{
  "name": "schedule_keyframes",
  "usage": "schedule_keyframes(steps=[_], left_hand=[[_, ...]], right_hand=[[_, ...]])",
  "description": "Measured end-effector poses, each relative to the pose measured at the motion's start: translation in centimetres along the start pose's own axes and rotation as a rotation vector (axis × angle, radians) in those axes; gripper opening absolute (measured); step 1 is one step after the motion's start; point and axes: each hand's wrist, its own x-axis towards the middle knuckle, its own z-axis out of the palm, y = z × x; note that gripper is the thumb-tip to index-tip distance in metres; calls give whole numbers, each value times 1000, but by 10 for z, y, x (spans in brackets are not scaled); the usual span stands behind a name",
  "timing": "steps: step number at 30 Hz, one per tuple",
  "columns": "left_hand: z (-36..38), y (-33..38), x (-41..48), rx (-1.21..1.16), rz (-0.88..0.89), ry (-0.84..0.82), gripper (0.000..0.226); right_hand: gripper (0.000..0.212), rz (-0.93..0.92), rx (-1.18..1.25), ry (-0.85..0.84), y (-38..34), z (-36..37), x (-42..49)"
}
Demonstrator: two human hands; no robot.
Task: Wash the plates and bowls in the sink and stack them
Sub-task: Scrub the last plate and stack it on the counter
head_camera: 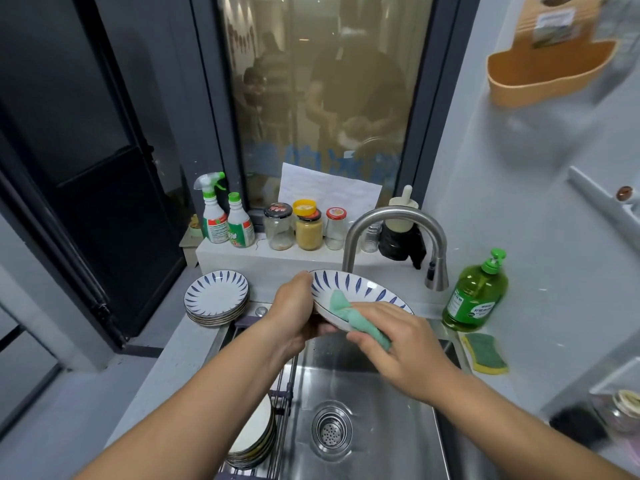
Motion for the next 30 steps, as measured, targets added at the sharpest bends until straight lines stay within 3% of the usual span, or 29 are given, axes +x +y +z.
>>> schedule_keyframes(steps=[4,8,12,17,20,22,24,27,30], left_hand=[[0,1,1,-27,-91,-86,35],[-3,7,3,-93,-275,-209,40],[-6,6,2,-161,-398,-340,31],[-5,1,-1,-176,-415,-371,24],[-6,-6,4,-133,-407,-357,31],[-10,-11,7,-75,-424,-423,53],[-16,-12,3,195,-331,-483,75],[-24,-14,-3,724,55,-442,57],[-29,-24,6,600,287,-430,39]], right_hand=[[19,13,25,45,3,-4,2],[23,163,92,107,4,-11,5],[9,257,170,130,-1,-16,7],[23,429,353,190,-1,-23,13],[19,498,394,209,2,-23,13],[14,551,460,248,6,-27,13],[8,627,544,309,11,-33,13],[8,740,682,350,23,-36,12],[20,844,865,362,31,-33,7]])
